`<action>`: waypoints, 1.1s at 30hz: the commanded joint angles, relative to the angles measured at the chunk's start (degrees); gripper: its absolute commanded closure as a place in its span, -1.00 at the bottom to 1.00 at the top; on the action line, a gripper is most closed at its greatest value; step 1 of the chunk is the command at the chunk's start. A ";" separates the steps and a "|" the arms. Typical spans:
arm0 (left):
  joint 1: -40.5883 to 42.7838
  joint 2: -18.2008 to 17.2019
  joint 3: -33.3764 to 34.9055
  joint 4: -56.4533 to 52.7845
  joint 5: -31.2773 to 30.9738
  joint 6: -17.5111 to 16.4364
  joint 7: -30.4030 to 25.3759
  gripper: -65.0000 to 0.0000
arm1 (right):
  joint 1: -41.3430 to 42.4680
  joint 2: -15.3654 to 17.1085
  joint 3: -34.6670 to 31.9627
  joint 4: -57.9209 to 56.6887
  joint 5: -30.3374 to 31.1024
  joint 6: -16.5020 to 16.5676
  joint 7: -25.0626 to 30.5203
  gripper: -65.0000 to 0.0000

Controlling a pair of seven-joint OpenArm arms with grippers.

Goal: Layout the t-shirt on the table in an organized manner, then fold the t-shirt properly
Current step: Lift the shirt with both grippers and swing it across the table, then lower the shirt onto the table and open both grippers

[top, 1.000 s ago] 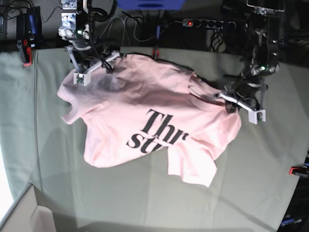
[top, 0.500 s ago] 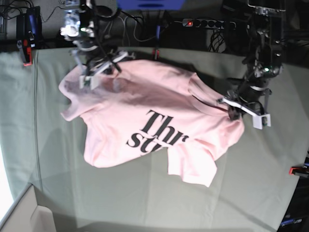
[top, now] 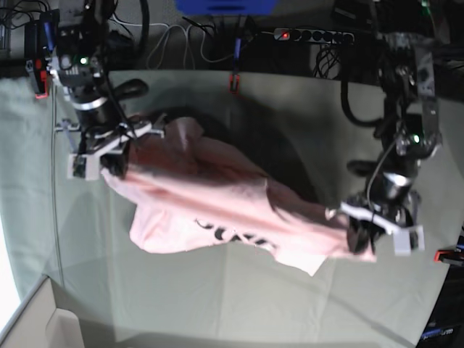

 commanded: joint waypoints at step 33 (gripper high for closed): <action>-52.44 16.65 19.02 -67.35 0.72 0.80 -19.05 0.97 | 41.34 17.99 18.67 -29.94 -0.63 0.14 4.34 1.00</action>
